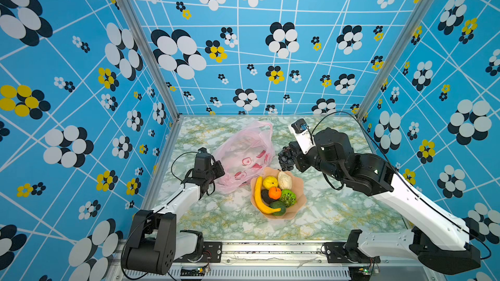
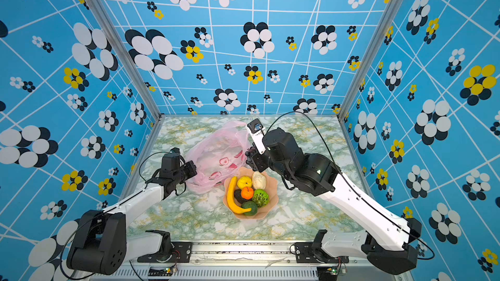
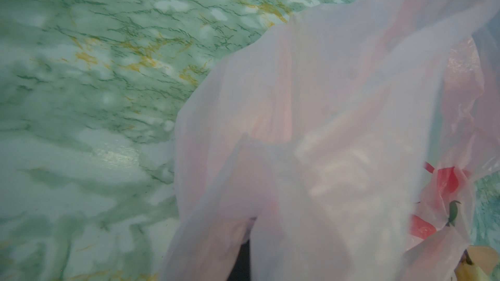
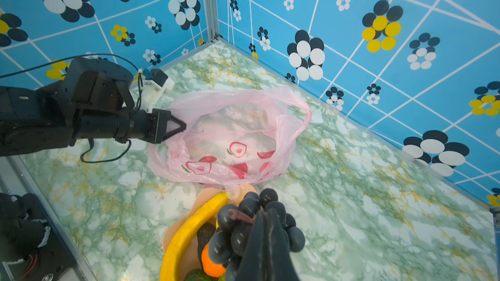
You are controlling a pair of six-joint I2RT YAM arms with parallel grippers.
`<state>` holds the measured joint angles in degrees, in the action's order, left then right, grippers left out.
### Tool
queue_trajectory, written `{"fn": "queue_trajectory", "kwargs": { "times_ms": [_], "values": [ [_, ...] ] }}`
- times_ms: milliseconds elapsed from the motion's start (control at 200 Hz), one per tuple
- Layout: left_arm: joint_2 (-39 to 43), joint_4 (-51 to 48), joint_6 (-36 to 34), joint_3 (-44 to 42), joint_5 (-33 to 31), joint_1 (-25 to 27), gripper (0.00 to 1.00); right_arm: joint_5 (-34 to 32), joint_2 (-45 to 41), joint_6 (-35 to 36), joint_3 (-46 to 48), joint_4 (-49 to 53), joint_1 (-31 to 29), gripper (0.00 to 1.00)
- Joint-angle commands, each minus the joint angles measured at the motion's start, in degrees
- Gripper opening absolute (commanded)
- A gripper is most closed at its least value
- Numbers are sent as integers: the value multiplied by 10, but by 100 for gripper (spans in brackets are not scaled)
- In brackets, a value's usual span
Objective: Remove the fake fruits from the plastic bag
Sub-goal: 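Lift the black grapes out of the bag and carry them over the plate, then lower the black grapes onto the plate beside the pear and open the right gripper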
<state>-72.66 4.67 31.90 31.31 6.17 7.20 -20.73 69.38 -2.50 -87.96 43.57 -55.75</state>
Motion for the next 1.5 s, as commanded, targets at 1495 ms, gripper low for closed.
{"fn": "queue_trajectory", "kwargs": {
  "times_ms": [1495],
  "values": [
    [-16,-1,-18,14,-22,4,0,-2,-50,-192,175,109,-2,0]
  ]
}}
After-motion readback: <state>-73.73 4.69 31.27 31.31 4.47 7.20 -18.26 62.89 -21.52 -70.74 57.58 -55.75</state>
